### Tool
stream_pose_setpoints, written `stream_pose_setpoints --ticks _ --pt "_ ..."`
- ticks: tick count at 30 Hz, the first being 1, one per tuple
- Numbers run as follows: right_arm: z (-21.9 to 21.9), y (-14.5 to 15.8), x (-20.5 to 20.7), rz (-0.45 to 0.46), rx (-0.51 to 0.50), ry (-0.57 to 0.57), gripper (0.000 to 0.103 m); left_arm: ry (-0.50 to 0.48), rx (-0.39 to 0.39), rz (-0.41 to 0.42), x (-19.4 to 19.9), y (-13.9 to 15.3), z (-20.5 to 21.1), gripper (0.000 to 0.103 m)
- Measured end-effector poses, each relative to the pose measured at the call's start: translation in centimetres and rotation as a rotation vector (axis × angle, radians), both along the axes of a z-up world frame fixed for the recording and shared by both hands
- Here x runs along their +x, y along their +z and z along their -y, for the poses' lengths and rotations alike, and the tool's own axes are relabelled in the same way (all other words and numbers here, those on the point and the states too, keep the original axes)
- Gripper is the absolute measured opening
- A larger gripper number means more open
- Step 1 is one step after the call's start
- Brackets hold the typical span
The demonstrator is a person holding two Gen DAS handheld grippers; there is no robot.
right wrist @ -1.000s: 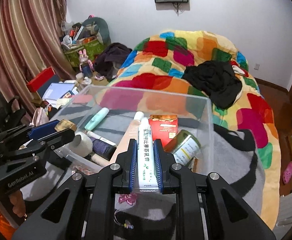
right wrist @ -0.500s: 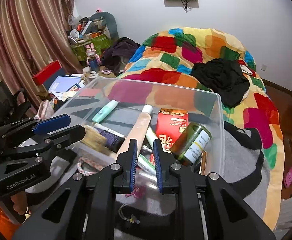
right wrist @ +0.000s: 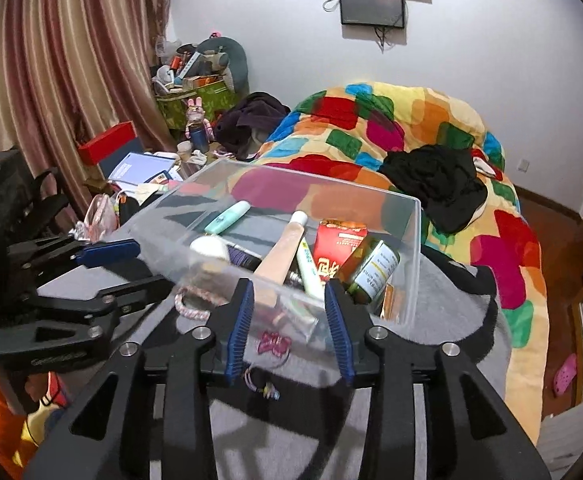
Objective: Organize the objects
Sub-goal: 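Grasp the braided rope toy with the left tool while the right tool grasps the pink charm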
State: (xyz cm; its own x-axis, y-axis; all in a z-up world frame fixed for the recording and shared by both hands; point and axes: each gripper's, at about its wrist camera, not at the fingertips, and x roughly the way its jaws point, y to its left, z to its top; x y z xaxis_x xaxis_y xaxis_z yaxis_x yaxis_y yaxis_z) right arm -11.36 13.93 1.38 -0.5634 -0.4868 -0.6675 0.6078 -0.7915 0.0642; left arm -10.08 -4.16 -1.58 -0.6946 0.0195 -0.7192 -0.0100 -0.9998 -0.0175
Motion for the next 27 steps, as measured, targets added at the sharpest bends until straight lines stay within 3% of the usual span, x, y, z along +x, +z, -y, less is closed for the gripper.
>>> stream_pose_setpoints --ticks 4,12,17,24,27 --pt "-0.1 -1.0 1.2 0.005 0.019 0.029 0.044 0.004 0.003 0.064 -0.6 -2.0 0.6 0.056" --pt "1.1 -4.8 0.8 0.096 0.105 0.064 0.044 -0.062 -0.006 0.196 -2.8 -4.8 -0.6 0.056" --pt "2.0 -6.7 -0.6 0.153 0.148 0.062 0.044 -0.079 -0.043 0.214 -3.4 -5.3 -1.3 0.055" --pt "2.7 -7.7 -1.3 0.182 0.156 0.044 0.043 -0.107 -0.048 0.192 -2.9 -5.2 -1.9 0.026" --pt "2.8 -7.7 -1.4 0.18 0.156 0.039 0.03 -0.11 -0.056 0.184 -2.7 -5.1 -2.1 0.014"
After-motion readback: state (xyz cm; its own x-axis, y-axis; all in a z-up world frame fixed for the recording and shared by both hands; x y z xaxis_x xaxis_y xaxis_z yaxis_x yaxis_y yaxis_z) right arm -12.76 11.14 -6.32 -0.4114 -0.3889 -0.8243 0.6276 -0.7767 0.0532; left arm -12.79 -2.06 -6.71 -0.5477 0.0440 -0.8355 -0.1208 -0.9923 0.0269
